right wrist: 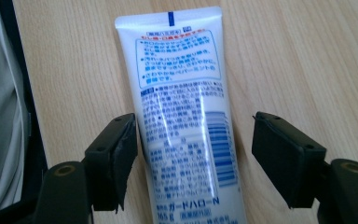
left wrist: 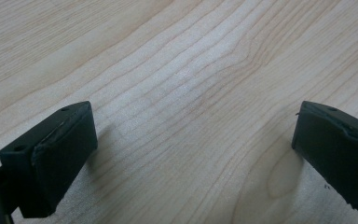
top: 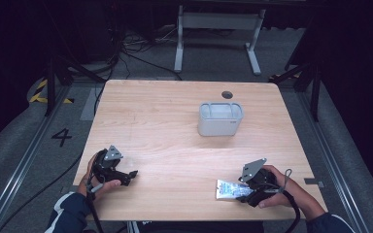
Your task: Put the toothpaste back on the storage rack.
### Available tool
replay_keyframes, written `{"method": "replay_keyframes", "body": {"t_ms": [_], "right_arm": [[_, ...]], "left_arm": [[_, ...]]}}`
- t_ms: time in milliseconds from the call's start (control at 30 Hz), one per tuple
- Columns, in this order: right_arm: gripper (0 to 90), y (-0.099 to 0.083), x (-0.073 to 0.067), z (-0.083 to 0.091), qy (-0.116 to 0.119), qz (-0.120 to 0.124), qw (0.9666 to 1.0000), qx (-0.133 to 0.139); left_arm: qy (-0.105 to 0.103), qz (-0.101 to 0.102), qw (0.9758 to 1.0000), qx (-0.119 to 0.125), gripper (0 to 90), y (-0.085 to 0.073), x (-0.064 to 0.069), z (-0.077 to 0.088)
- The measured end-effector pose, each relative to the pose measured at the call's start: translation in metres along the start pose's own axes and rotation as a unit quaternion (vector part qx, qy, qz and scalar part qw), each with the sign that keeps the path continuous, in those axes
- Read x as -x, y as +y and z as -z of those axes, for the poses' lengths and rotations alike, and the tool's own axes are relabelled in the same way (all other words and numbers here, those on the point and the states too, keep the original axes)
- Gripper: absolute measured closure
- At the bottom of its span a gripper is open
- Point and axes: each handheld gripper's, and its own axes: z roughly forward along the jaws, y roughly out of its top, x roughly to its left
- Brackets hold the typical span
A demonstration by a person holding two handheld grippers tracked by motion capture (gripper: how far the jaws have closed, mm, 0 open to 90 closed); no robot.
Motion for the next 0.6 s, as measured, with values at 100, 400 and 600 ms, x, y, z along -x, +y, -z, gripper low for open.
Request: {"method": "replay_keyframes", "body": {"t_ms": [100,400,600], "right_arm": [[31.8,0.005,0.0,-0.004,0.004,0.006,1.0,-0.005],[33.1,0.023,-0.001,-0.016,0.01,0.032,0.999,-0.028],[36.7,0.031,-0.001,-0.019,0.014,0.036,0.9988,-0.029]], "left_arm": [[0.001,-0.001,1.0,0.0,0.3,0.0,0.0,0.0],[0.0,0.0,1.0,0.0,0.4,0.0,0.0,0.0],[0.001,0.0,1.0,0.0,0.3,0.0,0.0,0.0]]}}
